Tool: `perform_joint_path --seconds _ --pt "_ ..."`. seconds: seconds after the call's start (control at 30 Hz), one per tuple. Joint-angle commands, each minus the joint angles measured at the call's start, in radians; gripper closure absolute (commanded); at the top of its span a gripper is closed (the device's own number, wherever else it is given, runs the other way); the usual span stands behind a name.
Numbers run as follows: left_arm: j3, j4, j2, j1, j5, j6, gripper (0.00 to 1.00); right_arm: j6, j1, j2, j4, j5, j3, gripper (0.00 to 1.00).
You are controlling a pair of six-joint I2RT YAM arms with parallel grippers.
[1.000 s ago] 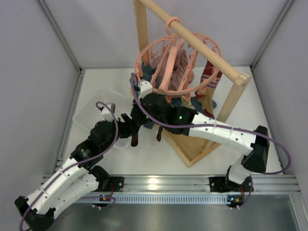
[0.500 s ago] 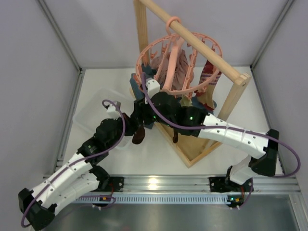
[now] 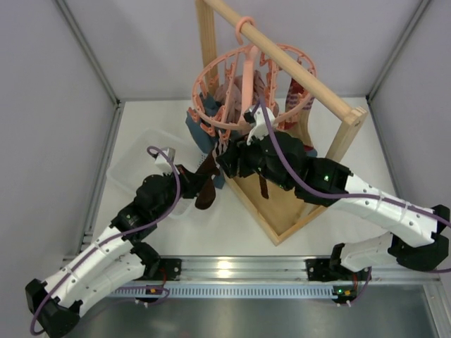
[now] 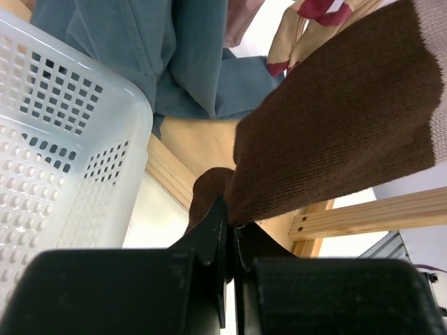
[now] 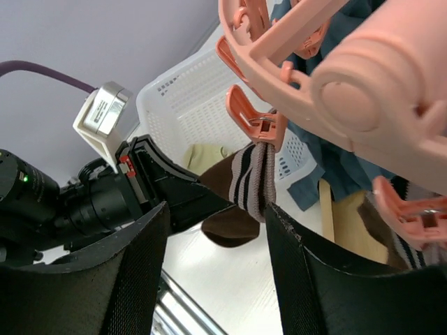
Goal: Remove the socks clipped to the hanger
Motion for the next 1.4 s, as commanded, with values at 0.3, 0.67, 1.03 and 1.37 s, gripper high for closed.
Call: perform_joint_path --seconds 0.3,0.67,1.03,1.37 --pt "0.034 0.036 0.031 -0.001 0.072 0.008 1.0 -0.076 -0.009 0.009 0.068 0.157 -0.015 0.45" --pt "0.019 0.05 0.055 -0.001 0.074 0.004 1.0 -0.081 -0.009 -0.066 0.157 0.177 -0.142 0.45" --pt "0.009 0.054 0.041 -0.001 0.077 -0.004 1.0 -0.086 -0.007 -0.097 0.186 0.169 -0.162 0.44" --pt "0.017 0.054 0.031 -0.001 0.102 -0.002 1.0 -0.159 -0.004 -0.109 0.194 0.215 -0.15 0.45"
